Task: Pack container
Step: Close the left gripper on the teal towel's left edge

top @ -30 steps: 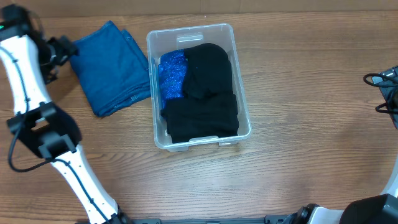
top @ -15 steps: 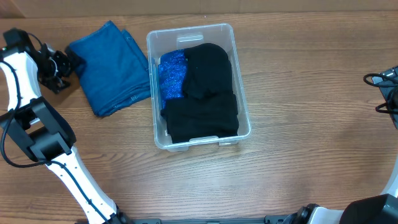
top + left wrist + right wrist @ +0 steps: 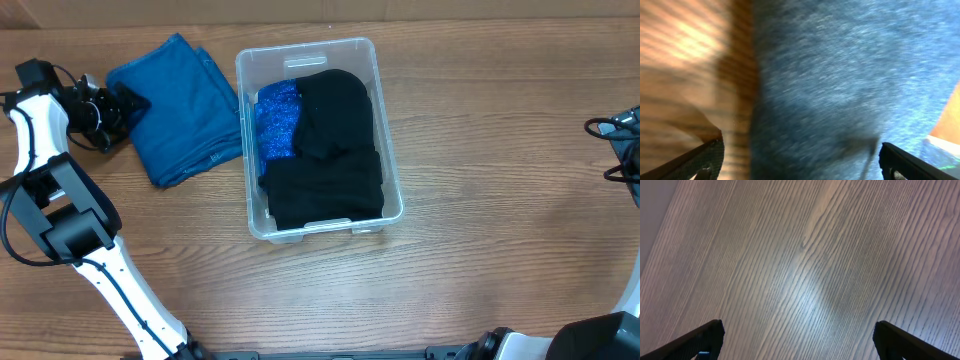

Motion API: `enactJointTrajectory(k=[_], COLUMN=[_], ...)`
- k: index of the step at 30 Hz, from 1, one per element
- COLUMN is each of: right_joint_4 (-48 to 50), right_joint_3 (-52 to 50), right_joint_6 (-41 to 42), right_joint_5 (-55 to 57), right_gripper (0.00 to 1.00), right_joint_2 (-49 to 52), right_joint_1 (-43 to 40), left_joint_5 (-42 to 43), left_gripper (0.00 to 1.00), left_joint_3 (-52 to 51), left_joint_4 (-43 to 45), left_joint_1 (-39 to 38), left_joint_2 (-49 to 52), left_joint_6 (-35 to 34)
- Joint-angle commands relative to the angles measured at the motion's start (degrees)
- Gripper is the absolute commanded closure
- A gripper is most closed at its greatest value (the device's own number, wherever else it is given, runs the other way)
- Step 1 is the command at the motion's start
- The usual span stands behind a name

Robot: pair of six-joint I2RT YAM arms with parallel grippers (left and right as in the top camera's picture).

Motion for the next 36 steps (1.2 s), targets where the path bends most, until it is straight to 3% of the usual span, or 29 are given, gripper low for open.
enactJointTrajectory(k=[1, 10, 18, 25, 33, 36], right_joint_4=[0.3, 0.3, 0.3, 0.3, 0.3, 0.3], right_joint_3=[-0.3, -0.3, -0.3, -0.3, -0.3, -0.3], right_joint_6=[0.5, 0.4, 0.4, 0.4, 0.4, 0.4], right_joint_5=[-0.1, -0.1, -0.1, -0.1, -0.1, -0.1], right_gripper=[0.0, 0.0, 0.0, 0.0, 0.0, 0.0], right_joint_2=[0.0, 0.0, 0.0, 0.0, 0.0, 0.0], right_joint_1=[-0.2, -0.2, -0.2, -0.2, -0.2, -0.2], left_joint_5=[3.3, 6.0, 6.6, 6.6, 6.6, 6.7], left_gripper=[0.0, 0.01, 0.09, 0.36, 0.92, 0.96], left_joint_3=[-3.4, -8.8, -11.8, -11.8, -11.8, -11.5], left_joint_4=[1.7, 5.9, 7.7, 7.7, 7.3, 6.5], left_joint_1=[-0.8, -0.8, -0.9, -0.9, -0.7, -0.4], left_joint_2=[0.2, 0.2, 0.2, 0.2, 0.2, 0.2], left_joint_6=[1.5, 1.1, 1.1, 1.1, 1.1, 1.1])
